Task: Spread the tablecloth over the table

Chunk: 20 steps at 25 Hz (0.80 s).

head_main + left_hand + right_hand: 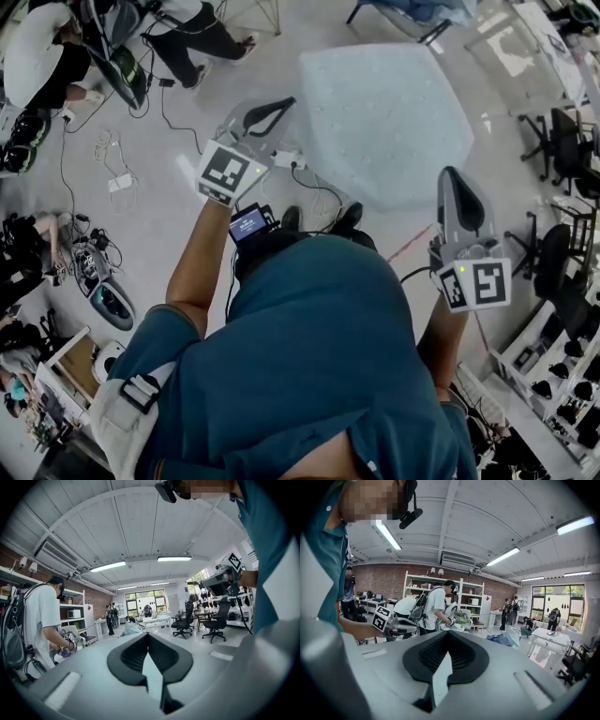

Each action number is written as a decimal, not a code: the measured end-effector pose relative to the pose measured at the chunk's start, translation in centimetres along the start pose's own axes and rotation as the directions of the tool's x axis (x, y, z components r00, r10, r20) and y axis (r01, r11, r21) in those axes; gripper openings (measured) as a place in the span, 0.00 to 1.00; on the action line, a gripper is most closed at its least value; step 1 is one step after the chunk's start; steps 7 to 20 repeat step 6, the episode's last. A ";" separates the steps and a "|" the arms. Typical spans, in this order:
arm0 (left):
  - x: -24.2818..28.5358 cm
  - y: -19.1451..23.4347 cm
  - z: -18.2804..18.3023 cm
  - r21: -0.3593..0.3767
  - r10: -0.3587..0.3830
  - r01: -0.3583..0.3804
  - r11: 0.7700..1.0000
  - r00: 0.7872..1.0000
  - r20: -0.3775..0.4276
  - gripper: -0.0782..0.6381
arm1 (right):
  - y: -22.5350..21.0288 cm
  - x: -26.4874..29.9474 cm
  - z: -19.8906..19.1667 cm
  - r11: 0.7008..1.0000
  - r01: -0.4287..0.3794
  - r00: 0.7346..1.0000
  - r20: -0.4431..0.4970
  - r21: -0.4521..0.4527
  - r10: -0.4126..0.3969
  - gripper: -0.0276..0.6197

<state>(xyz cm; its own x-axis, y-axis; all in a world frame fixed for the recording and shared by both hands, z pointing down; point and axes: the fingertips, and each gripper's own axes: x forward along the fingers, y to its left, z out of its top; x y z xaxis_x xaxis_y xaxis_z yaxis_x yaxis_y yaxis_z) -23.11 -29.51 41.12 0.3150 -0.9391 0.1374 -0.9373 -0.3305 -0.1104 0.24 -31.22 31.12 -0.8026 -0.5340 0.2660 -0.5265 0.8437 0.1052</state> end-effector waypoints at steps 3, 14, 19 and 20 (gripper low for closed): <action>0.0 0.5 -0.1 -0.003 0.018 -0.018 1.000 1.000 -0.007 0.11 | -0.6 -0.4 -0.1 1.000 0.007 1.000 -0.005 0.000 -0.007 0.06; 0.8 0.6 0.4 -0.008 0.030 -0.030 1.000 1.000 -0.002 0.11 | -1.7 -0.9 0.0 1.000 0.017 1.000 -0.008 -0.003 -0.017 0.06; 0.8 0.6 0.4 -0.008 0.030 -0.030 1.000 1.000 -0.002 0.11 | -1.7 -0.9 0.0 1.000 0.017 1.000 -0.008 -0.003 -0.017 0.06; 0.8 0.6 0.4 -0.008 0.030 -0.030 1.000 1.000 -0.002 0.11 | -1.7 -0.9 0.0 1.000 0.017 1.000 -0.008 -0.003 -0.017 0.06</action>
